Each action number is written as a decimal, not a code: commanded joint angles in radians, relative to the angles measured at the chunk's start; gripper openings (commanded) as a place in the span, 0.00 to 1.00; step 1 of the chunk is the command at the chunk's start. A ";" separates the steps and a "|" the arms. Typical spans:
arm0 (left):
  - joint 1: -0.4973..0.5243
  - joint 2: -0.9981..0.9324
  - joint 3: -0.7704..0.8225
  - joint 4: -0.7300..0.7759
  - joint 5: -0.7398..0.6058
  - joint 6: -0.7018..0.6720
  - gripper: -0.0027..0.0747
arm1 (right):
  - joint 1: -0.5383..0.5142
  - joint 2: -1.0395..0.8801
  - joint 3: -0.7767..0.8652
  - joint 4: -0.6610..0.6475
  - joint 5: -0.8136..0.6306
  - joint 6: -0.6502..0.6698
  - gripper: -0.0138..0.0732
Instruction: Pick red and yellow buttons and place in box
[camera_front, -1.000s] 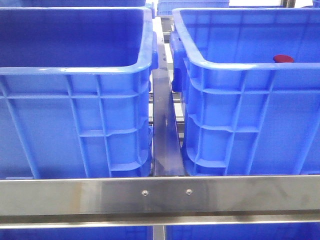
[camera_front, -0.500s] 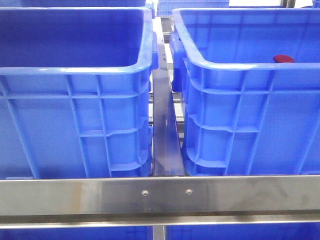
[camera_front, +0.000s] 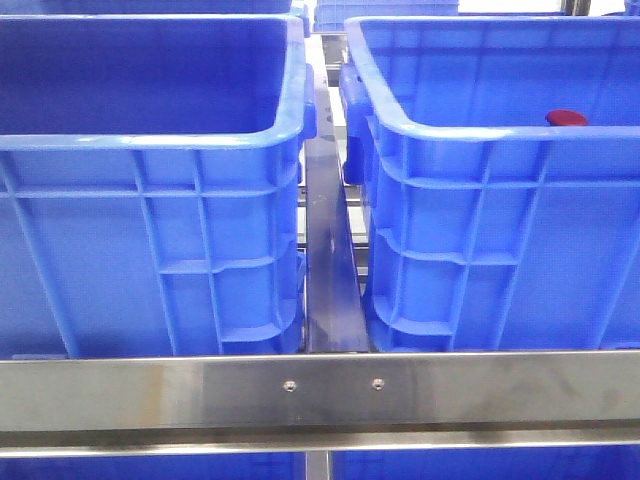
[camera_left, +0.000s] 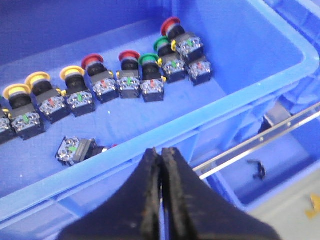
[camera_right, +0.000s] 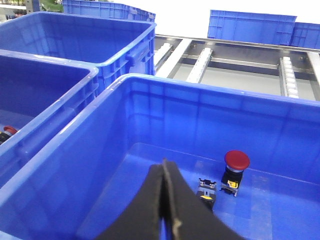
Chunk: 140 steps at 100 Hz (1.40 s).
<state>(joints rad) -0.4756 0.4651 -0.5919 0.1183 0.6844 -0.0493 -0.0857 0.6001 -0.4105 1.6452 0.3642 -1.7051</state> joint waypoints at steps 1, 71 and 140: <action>-0.006 -0.031 0.013 0.035 -0.128 -0.038 0.01 | -0.003 -0.003 -0.028 0.020 0.020 -0.007 0.08; 0.227 -0.190 0.405 0.044 -0.666 -0.239 0.01 | -0.003 -0.003 -0.028 0.020 0.020 -0.007 0.08; 0.514 -0.500 0.646 -0.092 -0.658 -0.059 0.01 | -0.003 0.003 -0.026 0.020 0.021 -0.007 0.08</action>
<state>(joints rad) 0.0373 -0.0055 0.0010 0.0332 0.0989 -0.1074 -0.0857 0.5986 -0.4105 1.6435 0.3642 -1.7051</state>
